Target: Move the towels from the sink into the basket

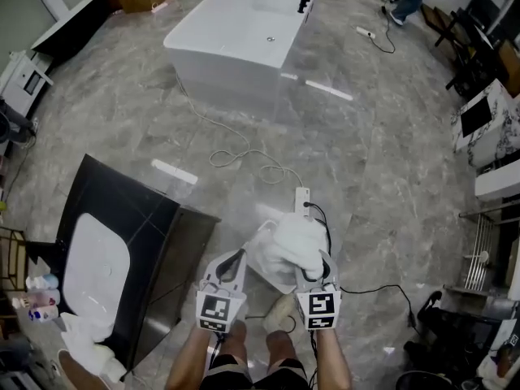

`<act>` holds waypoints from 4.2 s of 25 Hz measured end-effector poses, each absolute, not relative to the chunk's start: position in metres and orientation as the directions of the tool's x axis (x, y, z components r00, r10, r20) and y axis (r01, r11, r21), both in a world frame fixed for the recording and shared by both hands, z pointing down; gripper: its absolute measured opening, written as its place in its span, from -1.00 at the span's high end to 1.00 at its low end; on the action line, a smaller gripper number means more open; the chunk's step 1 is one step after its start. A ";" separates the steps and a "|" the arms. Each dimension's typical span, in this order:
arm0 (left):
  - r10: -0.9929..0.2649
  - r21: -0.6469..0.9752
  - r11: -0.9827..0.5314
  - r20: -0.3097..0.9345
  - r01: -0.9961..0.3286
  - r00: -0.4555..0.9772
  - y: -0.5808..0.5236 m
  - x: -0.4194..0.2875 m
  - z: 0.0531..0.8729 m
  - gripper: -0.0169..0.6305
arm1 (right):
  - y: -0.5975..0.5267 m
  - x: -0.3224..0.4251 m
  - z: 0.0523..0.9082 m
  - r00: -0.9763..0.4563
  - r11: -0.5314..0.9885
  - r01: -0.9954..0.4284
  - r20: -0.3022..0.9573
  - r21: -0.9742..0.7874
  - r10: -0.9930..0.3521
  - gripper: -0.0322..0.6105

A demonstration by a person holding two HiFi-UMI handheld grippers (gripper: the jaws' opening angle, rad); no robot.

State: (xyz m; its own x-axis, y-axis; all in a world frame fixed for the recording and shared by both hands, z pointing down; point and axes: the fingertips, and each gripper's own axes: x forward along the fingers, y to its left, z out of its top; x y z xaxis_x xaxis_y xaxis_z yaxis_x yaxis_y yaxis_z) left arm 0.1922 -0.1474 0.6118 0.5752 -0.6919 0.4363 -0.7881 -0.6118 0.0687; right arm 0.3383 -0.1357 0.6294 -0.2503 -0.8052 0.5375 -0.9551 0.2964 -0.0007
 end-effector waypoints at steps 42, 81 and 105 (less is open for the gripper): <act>-0.490 0.198 -0.603 0.672 -0.773 0.554 -0.069 0.193 1.071 0.92 | -0.050 0.329 1.168 -0.295 0.267 -0.949 0.782 -0.170 -0.550 -0.16; -0.702 -0.037 -0.665 0.374 -0.746 0.606 -0.149 0.214 0.587 0.92 | -0.151 0.327 0.603 -0.296 0.309 -0.951 0.371 -0.025 -0.880 0.76; -0.769 -0.073 -0.627 0.213 -0.776 0.602 -0.098 0.187 0.387 0.92 | -0.100 0.300 0.372 -0.307 0.325 -0.942 0.176 0.082 -0.935 0.90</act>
